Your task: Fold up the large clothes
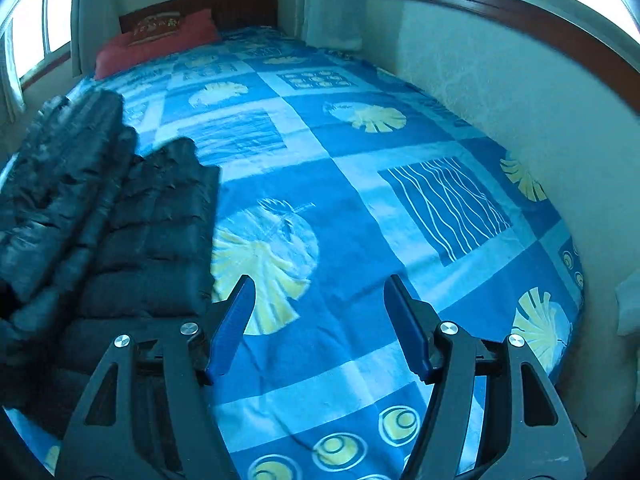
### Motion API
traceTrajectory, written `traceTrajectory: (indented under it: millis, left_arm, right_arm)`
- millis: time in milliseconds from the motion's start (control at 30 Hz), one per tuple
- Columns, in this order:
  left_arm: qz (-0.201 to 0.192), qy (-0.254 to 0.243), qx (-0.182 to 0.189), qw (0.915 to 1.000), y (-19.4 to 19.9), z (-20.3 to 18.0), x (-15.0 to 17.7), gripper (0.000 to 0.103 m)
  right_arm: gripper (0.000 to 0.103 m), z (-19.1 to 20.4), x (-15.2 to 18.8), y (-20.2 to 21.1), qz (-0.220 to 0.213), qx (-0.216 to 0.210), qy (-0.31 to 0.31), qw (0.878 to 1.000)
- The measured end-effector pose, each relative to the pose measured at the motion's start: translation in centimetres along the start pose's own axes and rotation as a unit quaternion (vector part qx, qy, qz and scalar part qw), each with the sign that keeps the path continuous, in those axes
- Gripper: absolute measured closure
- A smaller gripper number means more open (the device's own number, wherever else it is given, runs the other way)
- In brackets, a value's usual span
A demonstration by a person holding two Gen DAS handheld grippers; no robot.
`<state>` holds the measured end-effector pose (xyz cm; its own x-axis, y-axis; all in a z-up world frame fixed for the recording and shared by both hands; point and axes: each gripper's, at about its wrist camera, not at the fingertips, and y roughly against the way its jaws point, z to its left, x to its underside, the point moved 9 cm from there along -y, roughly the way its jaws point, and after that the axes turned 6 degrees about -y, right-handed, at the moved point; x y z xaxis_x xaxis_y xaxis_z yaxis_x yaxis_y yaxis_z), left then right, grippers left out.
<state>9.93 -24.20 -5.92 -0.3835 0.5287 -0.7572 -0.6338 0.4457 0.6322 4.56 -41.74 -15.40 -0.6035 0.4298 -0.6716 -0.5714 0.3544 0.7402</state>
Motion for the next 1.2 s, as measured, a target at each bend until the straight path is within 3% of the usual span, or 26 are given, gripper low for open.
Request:
traceTrajectory:
  millis: [133,200,267,367,500,533,567,600,700,800,900,1033,1200]
  left_arm:
    - [-0.009,0.042,-0.077,0.9961,1.5,6.9,2.0,0.034]
    - [0.006,0.062,-0.118,0.9910,1.6,10.8,3.9,0.034]
    - [0.023,0.090,-0.136,0.9863,1.1,13.5,5.9,0.034]
    - [0.056,0.136,-0.144,0.9787,-0.3,16.5,9.3,0.034]
    - [0.077,0.167,-0.120,0.9755,-1.9,17.1,12.0,0.034]
    - [0.079,0.173,-0.111,0.9755,-2.1,17.0,12.3,0.034]
    - [0.078,0.180,-0.105,0.9749,-2.3,16.9,12.6,0.034]
    - [0.076,0.185,-0.098,0.9749,-2.4,16.8,12.7,0.034]
    - [0.065,0.190,-0.076,0.9767,-2.5,16.2,11.9,0.034]
    - [0.046,0.186,-0.054,0.9800,-2.1,14.9,10.6,0.034]
    - [0.034,0.175,-0.024,0.9837,-2.4,13.0,9.6,0.034]
    - [0.060,0.150,0.001,0.9868,-5.0,10.3,9.5,0.034]
    - [0.102,0.133,-0.003,0.9858,-8.4,8.4,10.4,0.033]
  right_arm:
    - [0.032,3.1,-1.6,1.8,-0.019,-0.033,0.009,0.999]
    - [0.029,5.3,-2.4,2.4,-0.021,-0.060,0.010,0.998]
    - [0.027,7.7,-3.0,2.6,-0.013,-0.093,0.007,0.996]
    - [0.017,11.6,-3.2,2.2,0.011,-0.145,0.002,0.989]
    - [0.012,14.7,-1.0,-0.9,0.082,-0.136,0.034,0.987]
    - [0.015,14.7,-0.6,-1.3,0.090,-0.139,0.031,0.986]
    - [0.025,14.8,-0.1,-1.5,0.102,-0.163,0.021,0.981]
    - [0.056,15.1,0.3,-1.5,0.121,-0.188,0.016,0.975]
    - [0.079,14.3,-0.4,-0.7,0.101,-0.189,0.016,0.977]
    - [0.084,12.0,-1.8,0.1,0.064,-0.162,0.008,0.985]
    - [0.084,8.4,-1.5,-1.7,0.073,-0.140,-0.010,0.987]
    - [0.084,5.6,0.0,-4.5,0.098,-0.138,-0.033,0.985]
    - [0.083,5.2,1.7,-6.5,0.113,-0.145,-0.042,0.982]
